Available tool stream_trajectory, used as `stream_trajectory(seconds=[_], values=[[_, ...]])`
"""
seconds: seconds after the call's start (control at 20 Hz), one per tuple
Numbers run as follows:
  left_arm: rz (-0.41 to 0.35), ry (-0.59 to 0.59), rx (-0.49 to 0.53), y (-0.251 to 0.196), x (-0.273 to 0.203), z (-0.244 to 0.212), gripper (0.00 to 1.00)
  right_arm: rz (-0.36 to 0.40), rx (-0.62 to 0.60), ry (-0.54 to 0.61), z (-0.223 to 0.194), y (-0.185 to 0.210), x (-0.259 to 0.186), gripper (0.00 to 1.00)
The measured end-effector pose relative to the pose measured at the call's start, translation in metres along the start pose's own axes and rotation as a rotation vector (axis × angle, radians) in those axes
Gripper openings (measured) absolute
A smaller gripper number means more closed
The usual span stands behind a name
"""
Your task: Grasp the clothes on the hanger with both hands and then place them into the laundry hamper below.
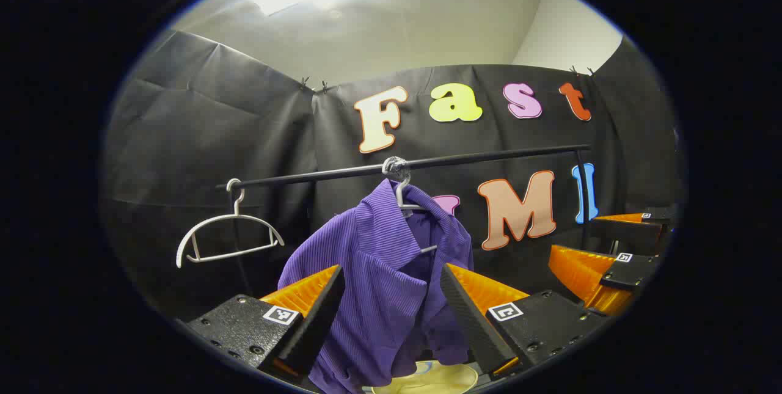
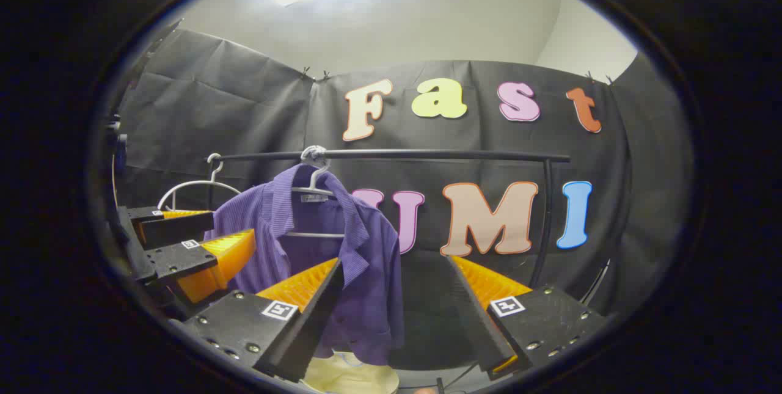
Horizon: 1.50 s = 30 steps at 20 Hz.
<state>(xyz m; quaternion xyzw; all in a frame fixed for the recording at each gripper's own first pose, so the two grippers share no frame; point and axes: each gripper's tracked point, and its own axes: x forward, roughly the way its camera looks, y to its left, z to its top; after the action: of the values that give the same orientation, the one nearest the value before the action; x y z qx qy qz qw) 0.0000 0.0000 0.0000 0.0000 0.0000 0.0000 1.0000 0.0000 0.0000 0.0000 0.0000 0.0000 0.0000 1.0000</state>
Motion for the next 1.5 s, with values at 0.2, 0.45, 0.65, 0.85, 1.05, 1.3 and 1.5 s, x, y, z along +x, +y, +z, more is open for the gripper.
stream_trajectory(seconds=[0.2,0.45,0.65,0.85,1.05,1.3,1.5], values=[[0.001,0.007,0.005,-0.002,0.001,0.0,0.97,-0.006,-0.008,-0.002,0.001,-0.005,-0.001,0.99],[-0.002,0.01,0.0,-0.009,0.004,0.002,0.99,-0.009,-0.017,-0.006,0.003,-0.009,-0.006,0.99],[-0.004,-0.003,-0.004,-0.015,0.001,0.008,0.97,-0.007,-0.016,-0.008,0.005,-0.011,-0.007,0.98],[-0.01,-0.001,-0.008,-0.018,0.001,0.007,0.99,-0.01,-0.025,-0.004,0.004,-0.015,-0.008,0.99],[0.014,0.011,-0.007,-0.017,0.013,-0.001,0.97,-0.018,-0.028,-0.006,0.005,-0.02,-0.01,0.99],[0.058,0.011,0.037,-0.024,0.036,-0.015,0.99,-0.047,-0.048,0.0,0.003,-0.031,-0.012,0.99],[0.086,0.037,0.063,-0.029,0.057,-0.036,0.97,-0.079,-0.067,0.012,0.0,-0.044,-0.016,0.96]])
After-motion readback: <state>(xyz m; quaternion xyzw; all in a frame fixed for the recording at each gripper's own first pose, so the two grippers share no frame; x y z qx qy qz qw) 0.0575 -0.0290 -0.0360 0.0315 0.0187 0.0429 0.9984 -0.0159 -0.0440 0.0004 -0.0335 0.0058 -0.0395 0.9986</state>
